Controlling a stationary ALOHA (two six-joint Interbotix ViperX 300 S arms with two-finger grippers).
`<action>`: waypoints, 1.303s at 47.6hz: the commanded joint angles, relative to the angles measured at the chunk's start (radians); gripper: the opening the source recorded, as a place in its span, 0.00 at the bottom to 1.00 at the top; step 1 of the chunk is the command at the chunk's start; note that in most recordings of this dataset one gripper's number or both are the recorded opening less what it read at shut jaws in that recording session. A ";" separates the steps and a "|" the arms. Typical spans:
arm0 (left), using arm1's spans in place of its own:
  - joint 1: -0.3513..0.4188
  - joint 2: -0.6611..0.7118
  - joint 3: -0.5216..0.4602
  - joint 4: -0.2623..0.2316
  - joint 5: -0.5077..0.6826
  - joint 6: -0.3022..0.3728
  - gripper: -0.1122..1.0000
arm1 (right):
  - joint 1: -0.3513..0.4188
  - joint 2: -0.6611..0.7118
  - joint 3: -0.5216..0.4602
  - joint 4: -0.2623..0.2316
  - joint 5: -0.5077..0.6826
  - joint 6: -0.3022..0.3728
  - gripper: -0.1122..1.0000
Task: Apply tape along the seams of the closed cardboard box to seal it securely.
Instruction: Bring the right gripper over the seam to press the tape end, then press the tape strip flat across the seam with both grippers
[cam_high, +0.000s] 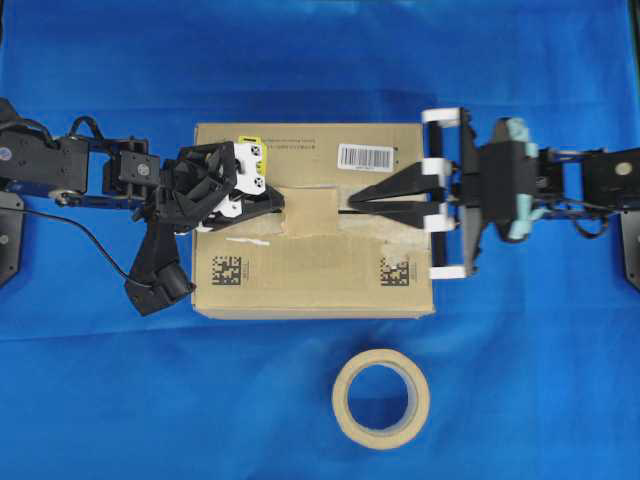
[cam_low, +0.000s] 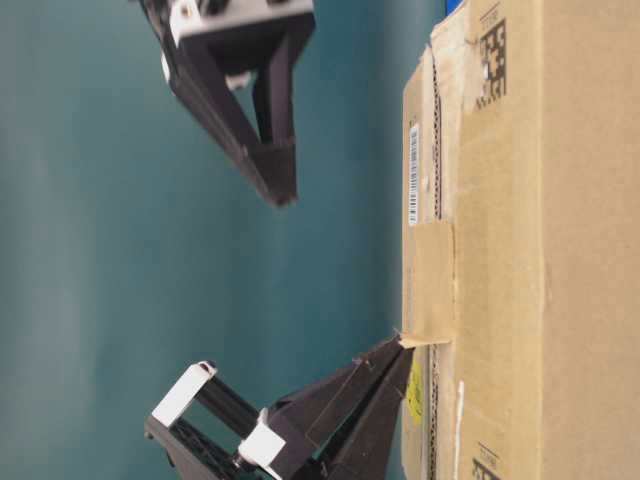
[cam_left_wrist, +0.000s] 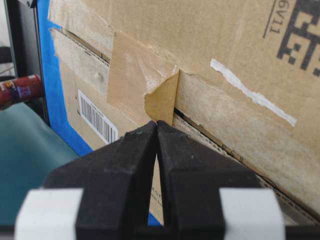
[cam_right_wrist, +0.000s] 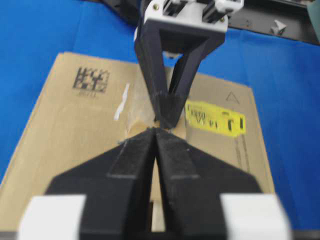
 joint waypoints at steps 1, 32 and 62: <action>-0.002 -0.017 -0.018 0.002 -0.003 -0.002 0.10 | -0.003 0.021 -0.057 0.012 0.008 0.002 0.28; -0.003 -0.012 -0.023 0.002 0.002 -0.006 0.10 | -0.012 0.213 -0.138 0.074 0.028 0.003 0.50; -0.002 -0.012 -0.025 0.000 0.015 -0.026 0.10 | -0.023 0.258 -0.130 0.087 0.031 0.003 0.49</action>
